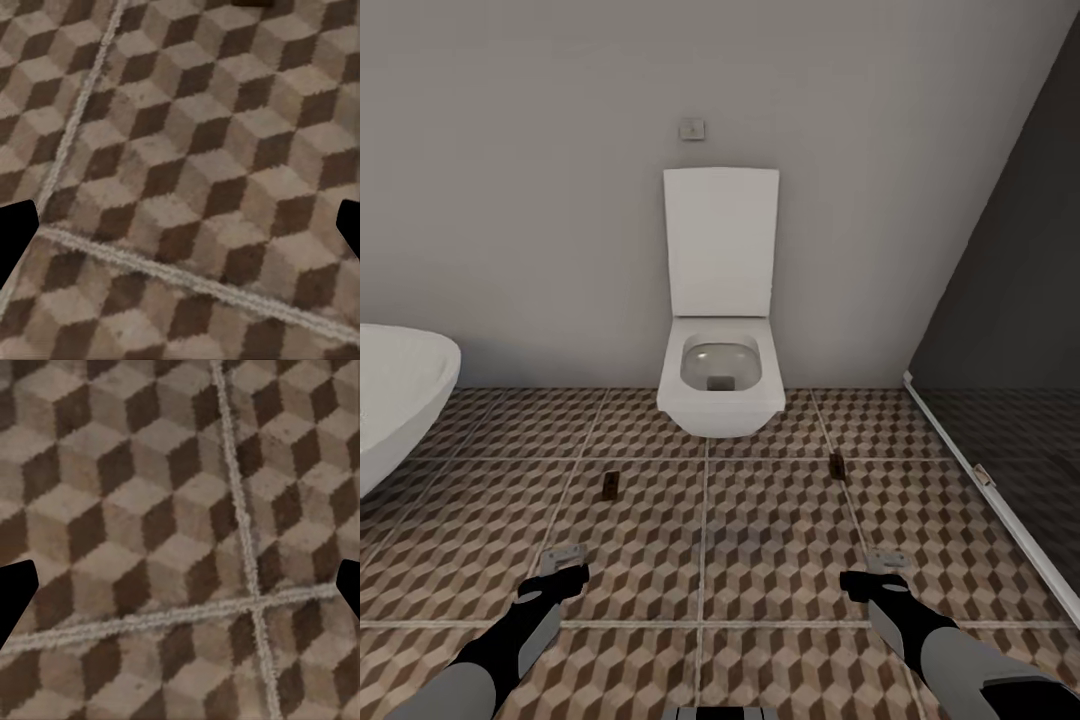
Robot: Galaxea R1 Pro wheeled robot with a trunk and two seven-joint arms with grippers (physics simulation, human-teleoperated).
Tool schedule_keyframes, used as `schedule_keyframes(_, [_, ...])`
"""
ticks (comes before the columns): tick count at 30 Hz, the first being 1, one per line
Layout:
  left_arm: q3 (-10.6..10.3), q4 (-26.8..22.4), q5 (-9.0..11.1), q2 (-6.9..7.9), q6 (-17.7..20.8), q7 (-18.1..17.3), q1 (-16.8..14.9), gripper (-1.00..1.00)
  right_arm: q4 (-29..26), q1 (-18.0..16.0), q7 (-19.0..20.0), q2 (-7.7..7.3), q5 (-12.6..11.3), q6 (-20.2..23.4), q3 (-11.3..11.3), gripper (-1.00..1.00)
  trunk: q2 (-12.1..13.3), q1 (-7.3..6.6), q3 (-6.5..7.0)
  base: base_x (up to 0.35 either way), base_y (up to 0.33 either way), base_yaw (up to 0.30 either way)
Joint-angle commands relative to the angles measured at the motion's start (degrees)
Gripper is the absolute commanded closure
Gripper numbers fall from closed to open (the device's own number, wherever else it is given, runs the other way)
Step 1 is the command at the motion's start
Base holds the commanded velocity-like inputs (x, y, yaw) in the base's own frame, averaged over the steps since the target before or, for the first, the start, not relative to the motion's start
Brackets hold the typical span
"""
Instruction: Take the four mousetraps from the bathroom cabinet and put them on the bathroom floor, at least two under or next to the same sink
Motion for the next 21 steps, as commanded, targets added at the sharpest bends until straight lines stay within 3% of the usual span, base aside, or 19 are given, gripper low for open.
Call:
schedule_keyframes(1, [-0.49,0.32,0.38,0.05,0.22,0.43,-0.01,-1.0,0.22,0.0,-0.19,-0.03,-0.61,0.09,0.5,-1.0,0.0,-0.03,0.18,0.0,0.0,0.0])
schedule_keyframes(21, [-0.45,10.57,0.52,-0.49,0.21,0.36,-0.01,-1.0,8.02,0.03,-0.21,-0.23,-0.45,-0.01,0.59,-1.0,0.27,-0.55,4.61,0.0,0.0,0.0])
